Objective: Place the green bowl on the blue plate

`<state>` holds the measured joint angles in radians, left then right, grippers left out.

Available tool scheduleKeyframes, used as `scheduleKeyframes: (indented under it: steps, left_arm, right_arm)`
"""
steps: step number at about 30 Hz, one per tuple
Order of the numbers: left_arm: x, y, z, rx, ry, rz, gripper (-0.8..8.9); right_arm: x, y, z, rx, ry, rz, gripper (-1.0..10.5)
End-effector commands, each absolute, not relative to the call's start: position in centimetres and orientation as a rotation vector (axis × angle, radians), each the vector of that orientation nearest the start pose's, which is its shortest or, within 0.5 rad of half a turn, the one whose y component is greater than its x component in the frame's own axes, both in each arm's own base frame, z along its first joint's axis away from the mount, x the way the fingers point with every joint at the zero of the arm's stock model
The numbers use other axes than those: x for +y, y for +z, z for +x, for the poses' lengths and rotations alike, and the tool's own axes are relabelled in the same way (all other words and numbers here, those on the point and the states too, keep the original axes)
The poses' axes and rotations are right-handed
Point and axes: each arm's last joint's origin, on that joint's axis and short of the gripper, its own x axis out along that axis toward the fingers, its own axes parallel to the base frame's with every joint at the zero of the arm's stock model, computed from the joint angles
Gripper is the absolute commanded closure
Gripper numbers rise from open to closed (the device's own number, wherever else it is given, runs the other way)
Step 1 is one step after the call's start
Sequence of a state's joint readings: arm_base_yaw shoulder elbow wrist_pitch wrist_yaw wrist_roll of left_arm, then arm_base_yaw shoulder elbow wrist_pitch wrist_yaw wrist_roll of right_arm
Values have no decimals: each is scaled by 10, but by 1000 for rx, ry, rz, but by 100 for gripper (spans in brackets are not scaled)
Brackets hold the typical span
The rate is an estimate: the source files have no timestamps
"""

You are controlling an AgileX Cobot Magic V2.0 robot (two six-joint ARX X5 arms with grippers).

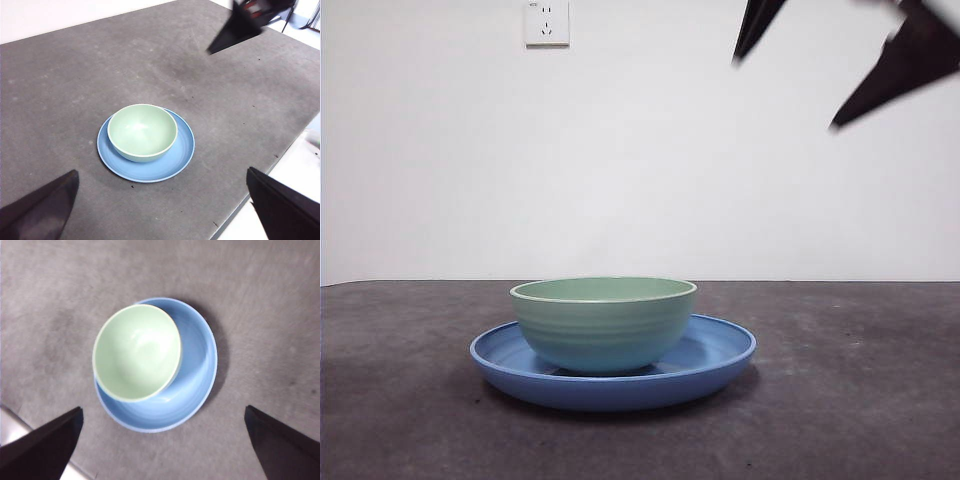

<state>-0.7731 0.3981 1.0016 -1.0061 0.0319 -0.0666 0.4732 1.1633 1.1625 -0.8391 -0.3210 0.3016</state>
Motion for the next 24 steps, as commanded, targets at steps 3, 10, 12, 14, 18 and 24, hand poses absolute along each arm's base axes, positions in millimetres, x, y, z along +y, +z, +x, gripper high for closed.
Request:
scheduleKeyframes:
  steps: [3, 10, 12, 14, 18, 24]
  left_arm:
    - [-23, 361, 22, 392, -793, 77, 251]
    - [-23, 361, 22, 392, -794, 78, 251]
    - [-23, 361, 22, 392, -794, 78, 251]
    - [-23, 361, 22, 392, -794, 78, 251]
    - [-23, 361, 22, 392, -794, 78, 252]
    - [-23, 360, 22, 398, -793, 80, 266]
  right_arm:
    - [97, 364, 147, 852, 627, 127, 323]
    - [73, 378, 92, 783, 723, 63, 295]
    - [68, 379, 83, 766, 745, 44, 295]
    - [63, 379, 74, 754, 761, 28, 296]
    - [56, 375, 64, 734, 781, 10, 300]
    - [53, 366, 59, 723, 783, 12, 300]
